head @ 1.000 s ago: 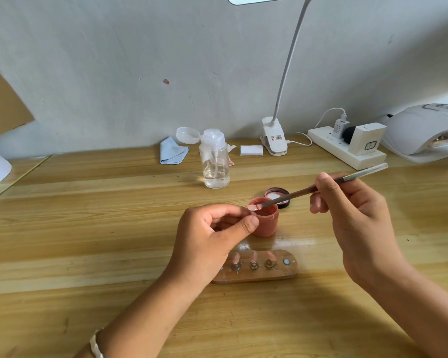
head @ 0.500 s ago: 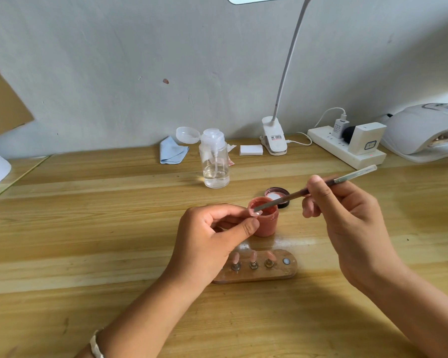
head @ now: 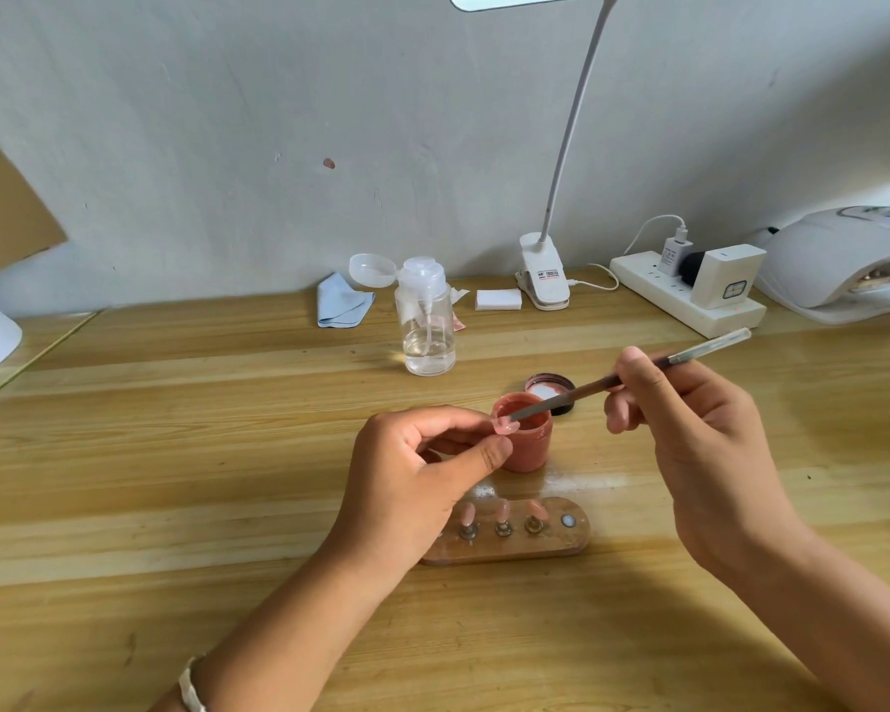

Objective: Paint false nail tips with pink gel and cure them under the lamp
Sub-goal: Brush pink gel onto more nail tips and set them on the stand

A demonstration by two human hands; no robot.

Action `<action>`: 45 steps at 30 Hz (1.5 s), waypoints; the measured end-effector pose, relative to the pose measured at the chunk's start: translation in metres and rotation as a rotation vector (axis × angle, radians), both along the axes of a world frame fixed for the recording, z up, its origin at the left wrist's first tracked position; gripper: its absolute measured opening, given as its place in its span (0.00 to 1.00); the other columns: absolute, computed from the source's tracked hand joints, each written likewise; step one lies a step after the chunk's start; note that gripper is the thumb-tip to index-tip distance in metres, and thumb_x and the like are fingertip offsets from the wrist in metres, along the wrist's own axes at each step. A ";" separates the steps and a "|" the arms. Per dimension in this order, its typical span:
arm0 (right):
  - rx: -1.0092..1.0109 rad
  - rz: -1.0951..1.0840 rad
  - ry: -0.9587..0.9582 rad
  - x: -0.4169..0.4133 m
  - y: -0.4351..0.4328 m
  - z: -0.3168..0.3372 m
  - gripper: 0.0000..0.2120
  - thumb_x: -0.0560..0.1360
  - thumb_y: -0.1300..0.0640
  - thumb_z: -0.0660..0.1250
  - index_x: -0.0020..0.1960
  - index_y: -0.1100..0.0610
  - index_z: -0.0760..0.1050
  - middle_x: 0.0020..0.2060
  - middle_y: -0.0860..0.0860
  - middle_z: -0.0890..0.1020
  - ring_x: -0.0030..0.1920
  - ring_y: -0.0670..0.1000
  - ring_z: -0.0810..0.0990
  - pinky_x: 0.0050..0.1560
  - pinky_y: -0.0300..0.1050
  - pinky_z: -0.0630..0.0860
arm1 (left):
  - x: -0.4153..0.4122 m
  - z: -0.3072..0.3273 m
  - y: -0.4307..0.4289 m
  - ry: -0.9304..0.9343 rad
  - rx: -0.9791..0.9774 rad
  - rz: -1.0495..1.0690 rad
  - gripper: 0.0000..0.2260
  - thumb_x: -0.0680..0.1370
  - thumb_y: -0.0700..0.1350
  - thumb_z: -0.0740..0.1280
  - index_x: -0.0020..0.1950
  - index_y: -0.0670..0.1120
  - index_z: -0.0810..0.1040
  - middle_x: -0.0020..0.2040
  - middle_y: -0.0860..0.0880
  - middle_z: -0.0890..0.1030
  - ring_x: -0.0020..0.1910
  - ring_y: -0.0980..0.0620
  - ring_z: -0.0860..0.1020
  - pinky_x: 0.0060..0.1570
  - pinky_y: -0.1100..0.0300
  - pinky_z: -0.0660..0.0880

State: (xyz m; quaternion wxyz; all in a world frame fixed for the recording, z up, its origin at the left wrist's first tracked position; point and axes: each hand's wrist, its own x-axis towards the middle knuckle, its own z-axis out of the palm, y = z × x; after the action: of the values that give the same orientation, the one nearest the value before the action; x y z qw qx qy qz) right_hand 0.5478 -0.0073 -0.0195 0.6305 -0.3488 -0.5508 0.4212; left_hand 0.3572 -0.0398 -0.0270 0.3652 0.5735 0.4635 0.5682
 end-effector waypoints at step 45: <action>0.038 -0.103 0.068 0.003 0.003 -0.002 0.10 0.74 0.48 0.67 0.41 0.54 0.79 0.26 0.46 0.77 0.31 0.42 0.74 0.41 0.31 0.71 | -0.001 -0.001 0.001 -0.017 -0.024 -0.003 0.05 0.70 0.39 0.78 0.43 0.49 0.87 0.39 0.49 0.87 0.33 0.49 0.82 0.31 0.63 0.78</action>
State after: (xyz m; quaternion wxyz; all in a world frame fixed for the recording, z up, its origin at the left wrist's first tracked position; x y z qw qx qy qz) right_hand 0.5507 -0.0040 -0.0219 0.6761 -0.3504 -0.5182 0.3893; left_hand 0.3558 -0.0393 -0.0283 0.3769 0.5650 0.4660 0.5670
